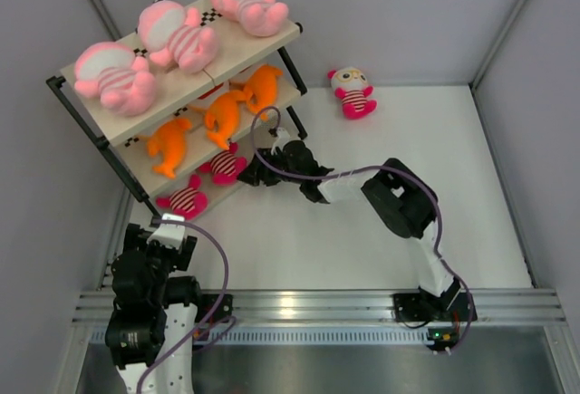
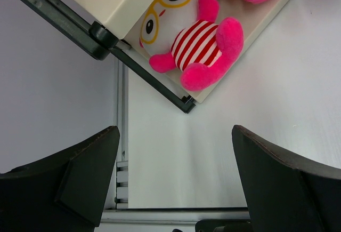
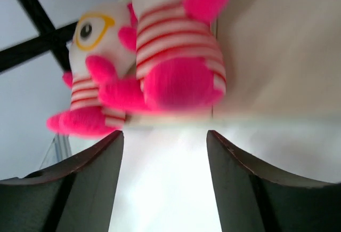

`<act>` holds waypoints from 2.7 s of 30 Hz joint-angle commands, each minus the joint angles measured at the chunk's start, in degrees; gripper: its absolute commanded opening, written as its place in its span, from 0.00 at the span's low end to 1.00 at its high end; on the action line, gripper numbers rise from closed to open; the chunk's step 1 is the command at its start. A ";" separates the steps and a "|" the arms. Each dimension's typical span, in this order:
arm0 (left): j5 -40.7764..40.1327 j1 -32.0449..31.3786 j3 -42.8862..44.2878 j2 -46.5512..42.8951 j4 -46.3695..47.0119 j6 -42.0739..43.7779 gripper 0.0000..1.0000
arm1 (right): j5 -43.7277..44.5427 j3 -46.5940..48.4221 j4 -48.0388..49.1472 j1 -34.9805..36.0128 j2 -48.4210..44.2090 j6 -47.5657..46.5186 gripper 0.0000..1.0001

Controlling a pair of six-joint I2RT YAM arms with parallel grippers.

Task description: Place and organize the stuffed toys onto the shelf

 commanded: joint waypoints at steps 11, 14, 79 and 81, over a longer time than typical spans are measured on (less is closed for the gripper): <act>0.04 1.25 -0.25 0.90 3.50 0.30 0.93 | 1.10 -25.89 -20.34 -21.15 -41.96 -5.24 0.82; 0.12 1.43 -0.51 1.33 3.58 0.39 0.93 | 4.80 -19.76 -28.96 -31.78 -39.00 -7.34 0.87; -2.69 5.73 2.28 1.25 5.25 -1.80 0.93 | -4.42 -21.41 0.11 -17.96 -32.40 -6.66 0.00; -1.29 5.74 6.93 2.12 5.43 -1.81 0.93 | -4.51 -19.92 1.70 -16.72 -30.46 -5.59 0.00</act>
